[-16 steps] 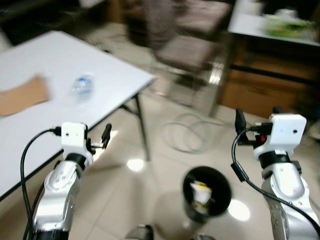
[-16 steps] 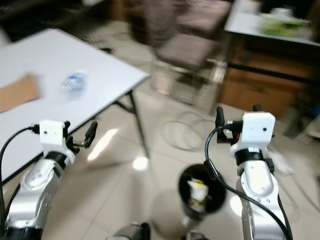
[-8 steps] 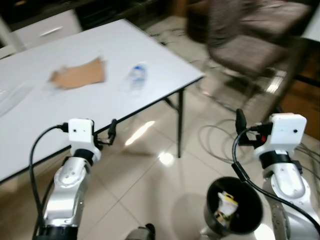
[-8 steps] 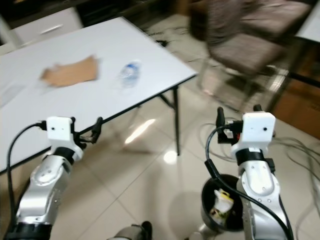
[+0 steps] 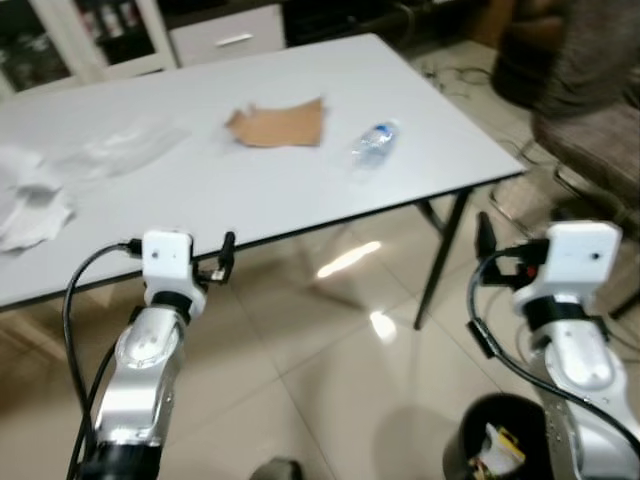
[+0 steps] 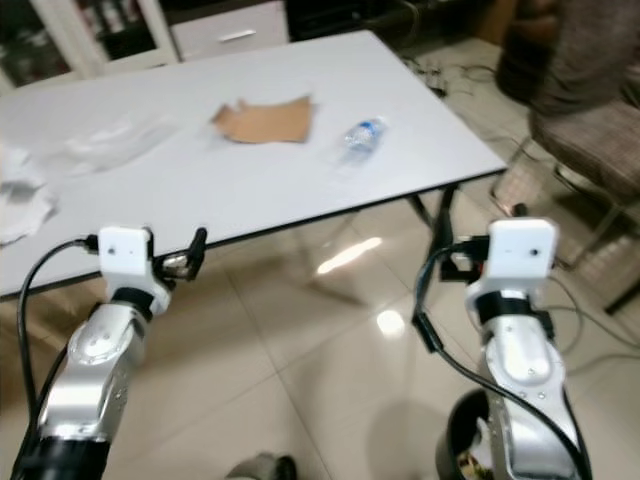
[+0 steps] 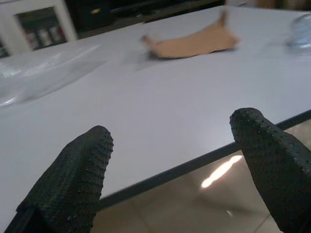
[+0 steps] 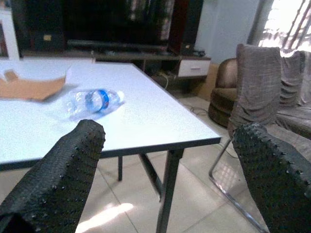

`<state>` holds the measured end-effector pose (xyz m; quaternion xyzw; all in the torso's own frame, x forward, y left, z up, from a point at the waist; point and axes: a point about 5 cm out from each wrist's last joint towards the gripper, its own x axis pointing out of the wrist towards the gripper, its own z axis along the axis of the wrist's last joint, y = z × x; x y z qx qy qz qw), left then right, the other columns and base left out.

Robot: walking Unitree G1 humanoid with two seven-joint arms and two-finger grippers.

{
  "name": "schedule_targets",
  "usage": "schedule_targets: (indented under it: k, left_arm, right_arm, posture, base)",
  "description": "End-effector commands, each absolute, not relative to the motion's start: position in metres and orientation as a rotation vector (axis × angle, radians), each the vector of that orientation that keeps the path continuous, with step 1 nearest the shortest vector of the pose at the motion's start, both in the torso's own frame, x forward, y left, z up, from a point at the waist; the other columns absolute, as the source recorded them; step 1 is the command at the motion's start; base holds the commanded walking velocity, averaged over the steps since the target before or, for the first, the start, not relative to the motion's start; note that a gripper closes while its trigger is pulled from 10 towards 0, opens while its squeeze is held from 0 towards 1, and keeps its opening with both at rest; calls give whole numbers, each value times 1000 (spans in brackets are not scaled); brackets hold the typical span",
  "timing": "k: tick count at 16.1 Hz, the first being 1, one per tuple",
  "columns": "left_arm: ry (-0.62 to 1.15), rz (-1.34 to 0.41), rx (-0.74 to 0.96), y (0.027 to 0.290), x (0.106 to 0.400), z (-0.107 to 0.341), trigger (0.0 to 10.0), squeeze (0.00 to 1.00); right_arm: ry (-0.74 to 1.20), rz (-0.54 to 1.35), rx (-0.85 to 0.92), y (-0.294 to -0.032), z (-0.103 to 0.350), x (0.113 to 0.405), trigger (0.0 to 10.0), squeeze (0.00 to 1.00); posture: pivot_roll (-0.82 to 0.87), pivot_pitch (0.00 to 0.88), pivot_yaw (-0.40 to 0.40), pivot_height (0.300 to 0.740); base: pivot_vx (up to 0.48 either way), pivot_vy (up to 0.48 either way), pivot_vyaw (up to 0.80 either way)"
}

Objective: Picking trash to rubbish bin

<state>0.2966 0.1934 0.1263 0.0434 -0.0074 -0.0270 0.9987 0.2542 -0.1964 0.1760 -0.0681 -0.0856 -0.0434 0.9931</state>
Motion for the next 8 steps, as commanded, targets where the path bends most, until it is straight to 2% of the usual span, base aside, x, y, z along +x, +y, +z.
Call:
schedule_targets:
  k: [1, 2, 8]
  left_arm:
    - [-1, -46, 88, 197, 296, 124, 10000, 0]
    - [-1, -47, 87, 197, 296, 125, 10000, 0]
    - [-15, -71, 92, 193, 301, 129, 10000, 0]
  right_arm:
    - [-166, -79, -139, -194, 175, 255, 10000, 0]
    - [-166, -79, -139, -194, 175, 255, 10000, 0]
    - [-157, -141, -86, -198, 173, 258, 10000, 0]
  posture:
    - [-100, 127, 68, 740]
    - [-100, 125, 69, 740]
    - [-101, 120, 76, 740]
  base:
    - [0, 0, 781]
    - [0, 0, 781]
    - [0, 0, 0]
